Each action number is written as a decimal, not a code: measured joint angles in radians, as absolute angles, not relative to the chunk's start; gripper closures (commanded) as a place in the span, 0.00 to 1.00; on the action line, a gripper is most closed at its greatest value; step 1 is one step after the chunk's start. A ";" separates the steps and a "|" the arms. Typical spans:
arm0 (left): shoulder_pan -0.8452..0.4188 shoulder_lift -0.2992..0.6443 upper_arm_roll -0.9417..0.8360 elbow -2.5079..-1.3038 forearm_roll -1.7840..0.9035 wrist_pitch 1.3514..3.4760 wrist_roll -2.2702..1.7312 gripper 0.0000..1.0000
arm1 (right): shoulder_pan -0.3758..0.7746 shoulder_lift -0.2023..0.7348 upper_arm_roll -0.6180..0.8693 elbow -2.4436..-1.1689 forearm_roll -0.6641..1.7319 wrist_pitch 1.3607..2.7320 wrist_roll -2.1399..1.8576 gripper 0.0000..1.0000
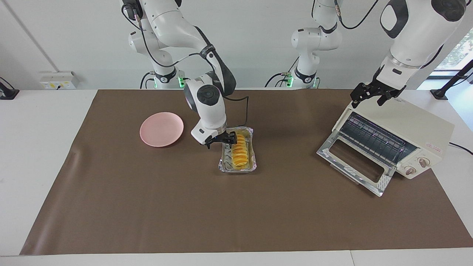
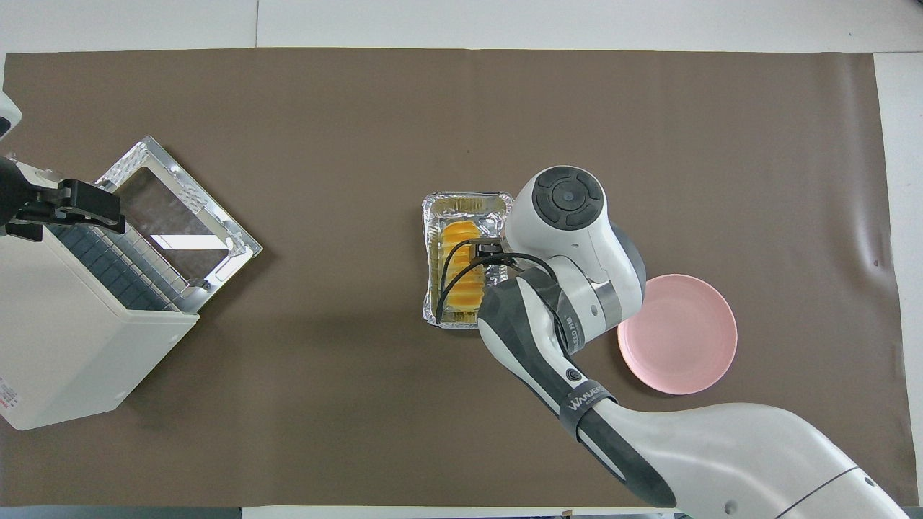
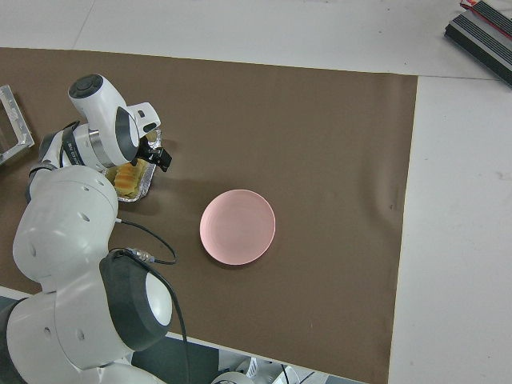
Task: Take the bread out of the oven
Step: 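Grasp the foil tray edge with the right gripper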
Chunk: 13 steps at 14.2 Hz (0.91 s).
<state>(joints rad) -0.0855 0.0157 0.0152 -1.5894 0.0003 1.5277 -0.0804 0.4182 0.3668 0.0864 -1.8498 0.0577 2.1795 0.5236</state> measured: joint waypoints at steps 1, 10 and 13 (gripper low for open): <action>-0.085 0.013 0.013 -1.590 0.000 1.519 -0.079 0.00 | 0.422 0.367 0.086 -1.855 0.058 2.180 0.538 0.19; -0.084 0.001 0.008 -1.593 -0.002 1.509 -0.078 0.00 | 0.454 0.364 0.086 -1.875 0.058 2.182 0.586 1.00; -0.084 0.000 0.008 -1.593 -0.002 1.509 -0.078 0.00 | 0.445 0.354 0.076 -1.868 0.058 2.189 0.566 1.00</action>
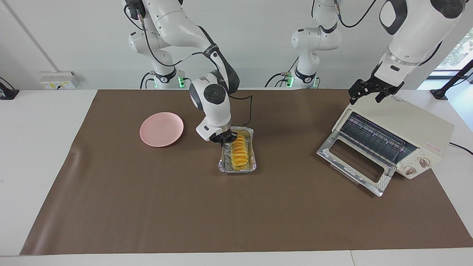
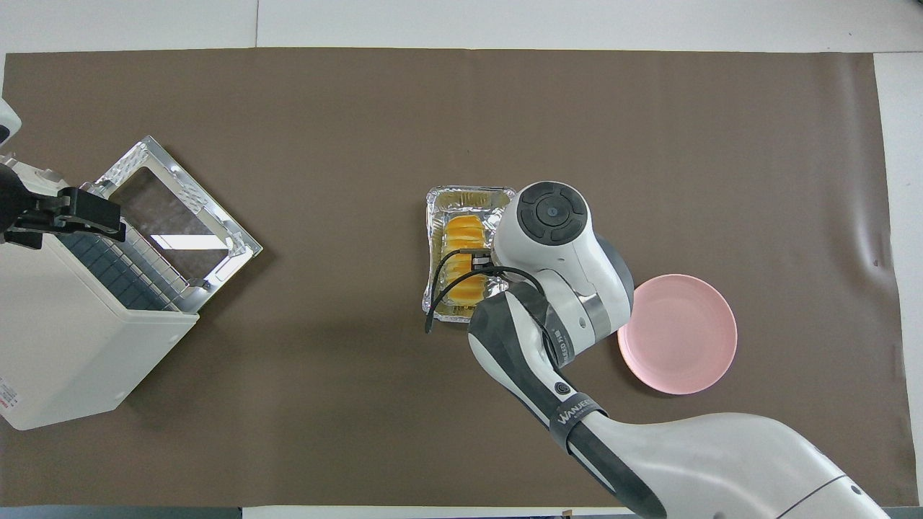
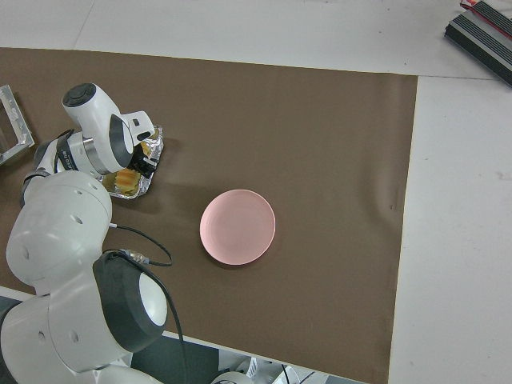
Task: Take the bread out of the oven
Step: 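Grasp the foil tray edge with the right gripper, then drag the foil tray beside the pink plate with the right gripper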
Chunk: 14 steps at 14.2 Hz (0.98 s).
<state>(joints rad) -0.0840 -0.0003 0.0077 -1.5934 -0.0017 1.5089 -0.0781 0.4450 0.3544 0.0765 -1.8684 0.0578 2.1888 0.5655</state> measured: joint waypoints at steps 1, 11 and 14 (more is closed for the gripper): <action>-0.084 0.000 0.008 -1.593 -0.002 1.509 -0.078 0.00 | 0.430 0.346 0.074 -1.863 0.058 2.189 0.540 1.00; -0.084 0.000 0.008 -1.593 -0.002 1.509 -0.078 0.00 | 0.036 0.298 0.064 -1.766 0.132 2.067 0.088 1.00; -0.084 0.000 0.008 -1.593 -0.002 1.509 -0.078 0.00 | -0.056 0.309 0.062 -1.788 0.132 2.064 0.021 1.00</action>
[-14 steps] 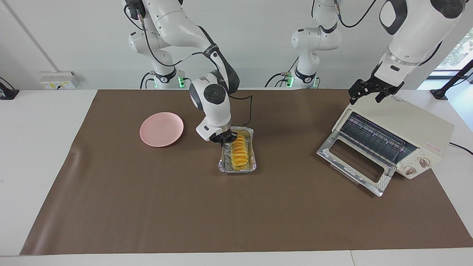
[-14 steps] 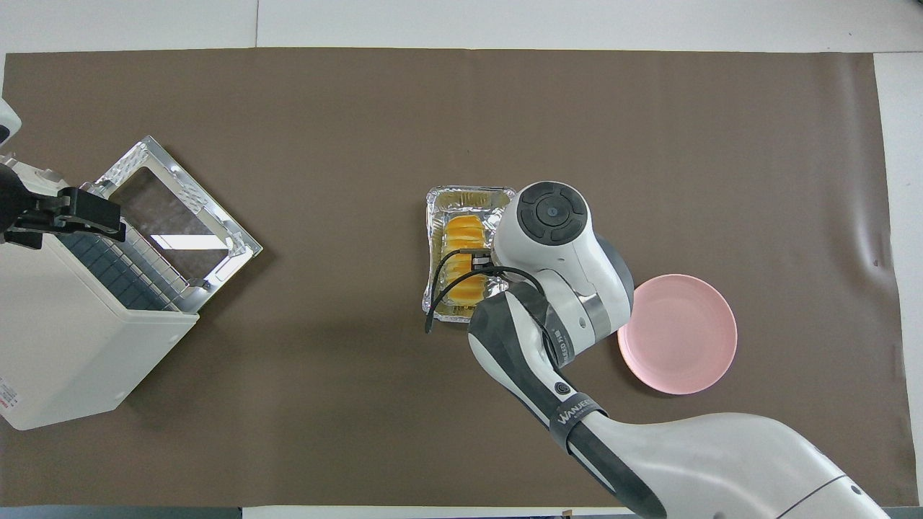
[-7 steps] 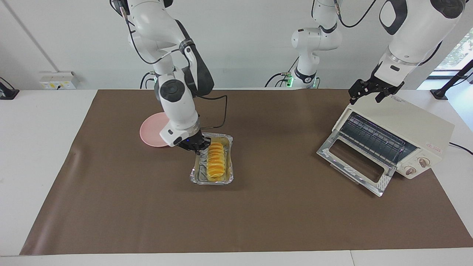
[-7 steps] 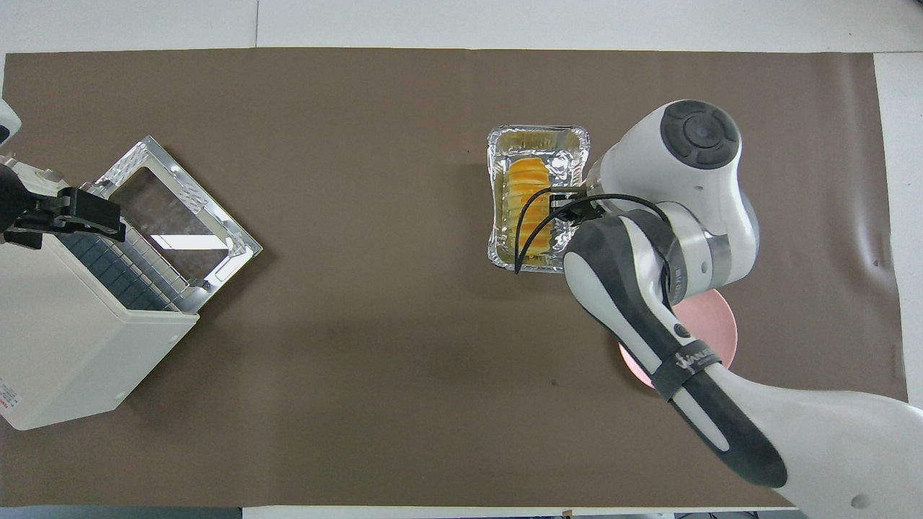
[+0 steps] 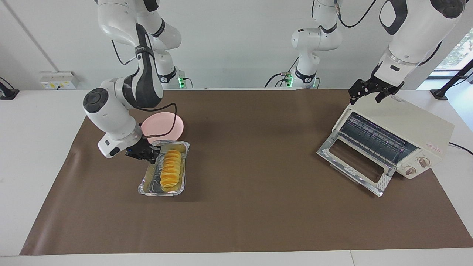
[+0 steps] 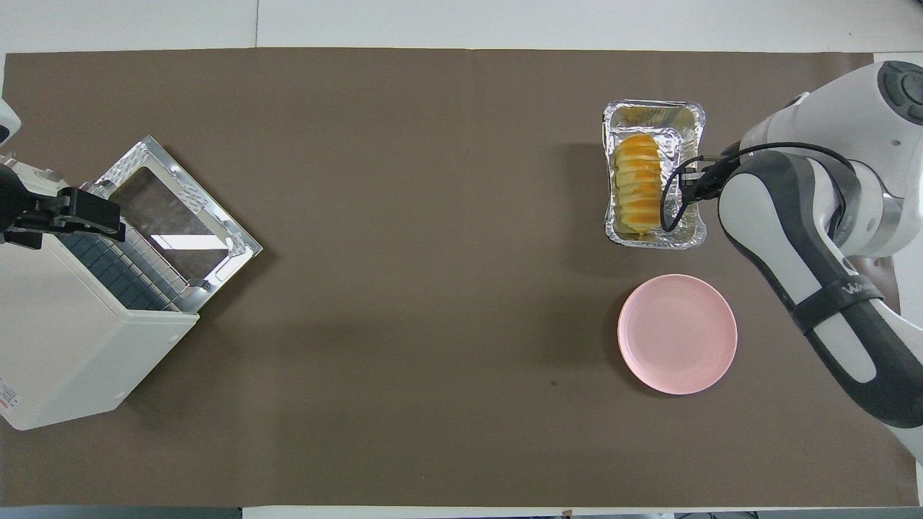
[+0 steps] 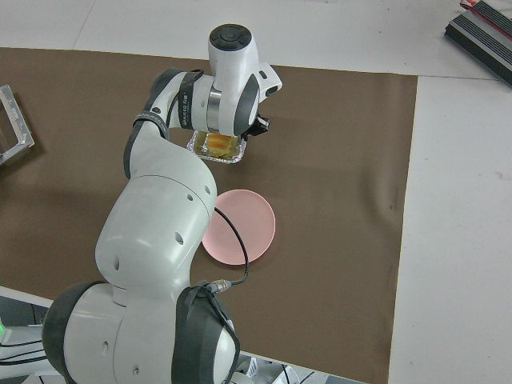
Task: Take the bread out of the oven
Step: 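Drag the foil tray beside the pink plate with the right gripper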
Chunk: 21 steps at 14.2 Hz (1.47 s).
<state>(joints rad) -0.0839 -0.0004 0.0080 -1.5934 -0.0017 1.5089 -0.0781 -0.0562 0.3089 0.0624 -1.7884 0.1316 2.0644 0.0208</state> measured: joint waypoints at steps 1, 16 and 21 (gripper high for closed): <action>-0.084 0.000 0.008 -1.593 -0.002 1.509 -0.078 0.00 | -0.075 0.313 0.062 -1.804 0.132 2.064 0.012 1.00; -0.084 0.000 0.008 -1.593 -0.002 1.509 -0.078 0.00 | -0.132 0.302 0.070 -1.874 0.132 2.080 -0.102 0.00; -0.084 0.000 0.008 -1.593 -0.002 1.509 -0.078 0.00 | -0.069 0.299 0.072 -1.853 0.133 2.067 -0.044 0.00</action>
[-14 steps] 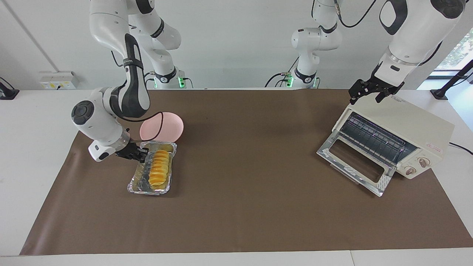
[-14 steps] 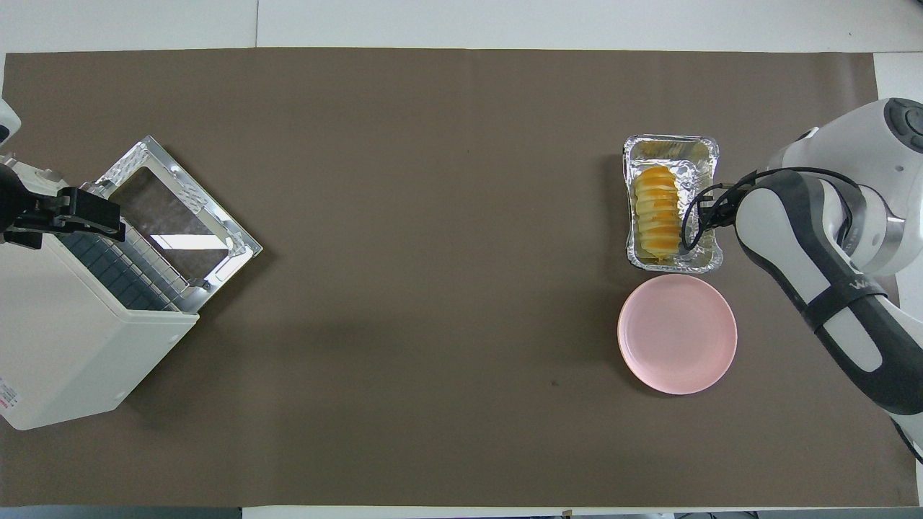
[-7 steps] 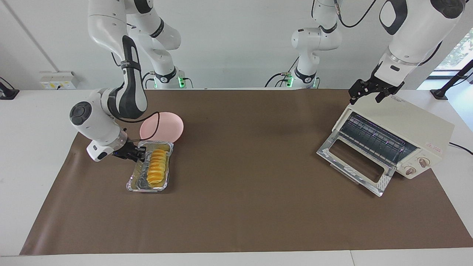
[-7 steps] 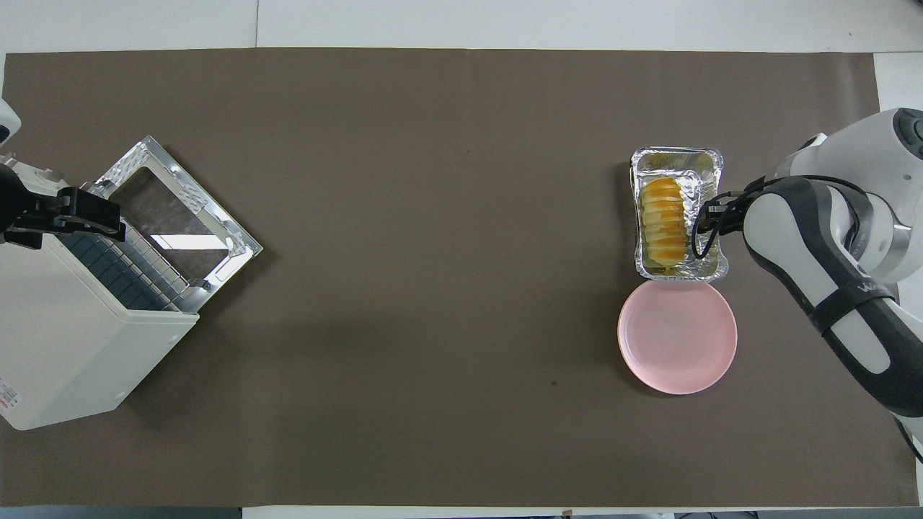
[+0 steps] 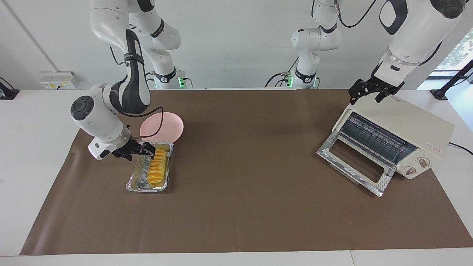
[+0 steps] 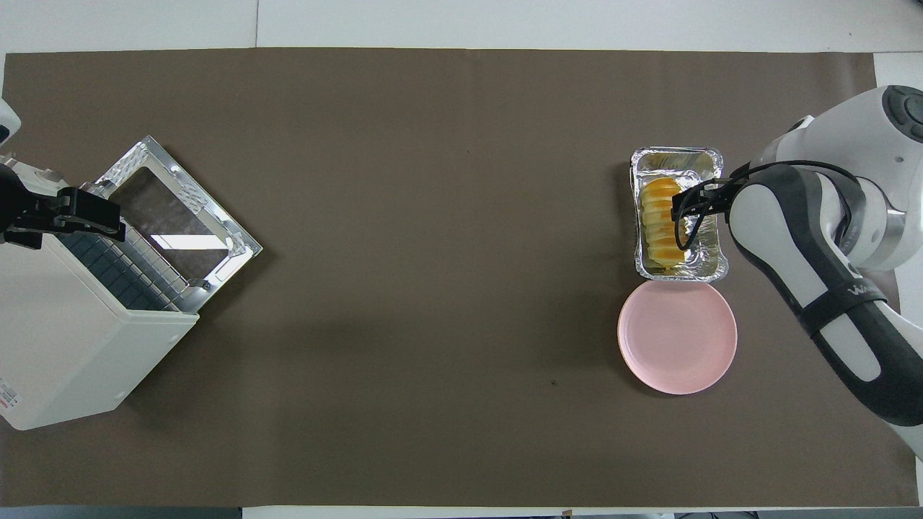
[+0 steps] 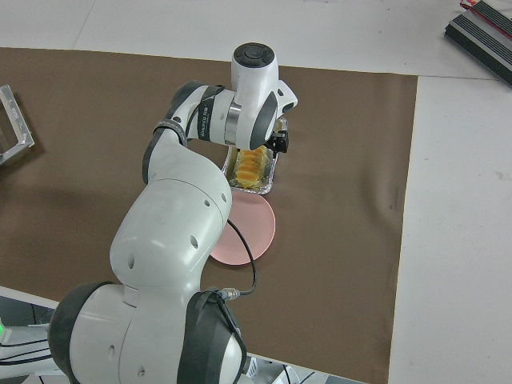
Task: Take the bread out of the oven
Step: 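Drag the foil tray beside the pink plate with the right gripper, then tip the foil tray over the pink plate with the right gripper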
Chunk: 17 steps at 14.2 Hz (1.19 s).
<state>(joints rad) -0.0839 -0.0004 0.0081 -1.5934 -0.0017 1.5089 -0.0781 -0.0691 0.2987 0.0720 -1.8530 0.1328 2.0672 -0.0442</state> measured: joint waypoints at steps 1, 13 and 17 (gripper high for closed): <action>-0.084 0.000 0.008 -1.593 -0.002 1.509 -0.078 0.00 | -0.046 0.300 0.072 -1.854 0.133 2.074 -0.032 0.00; -0.084 0.000 0.008 -1.593 -0.002 1.509 -0.078 0.00 | -0.016 0.349 0.068 -1.897 0.131 2.163 -0.050 1.00; -0.084 0.000 0.008 -1.593 -0.002 1.509 -0.078 0.00 | -0.016 0.343 0.068 -1.897 0.131 2.154 -0.052 1.00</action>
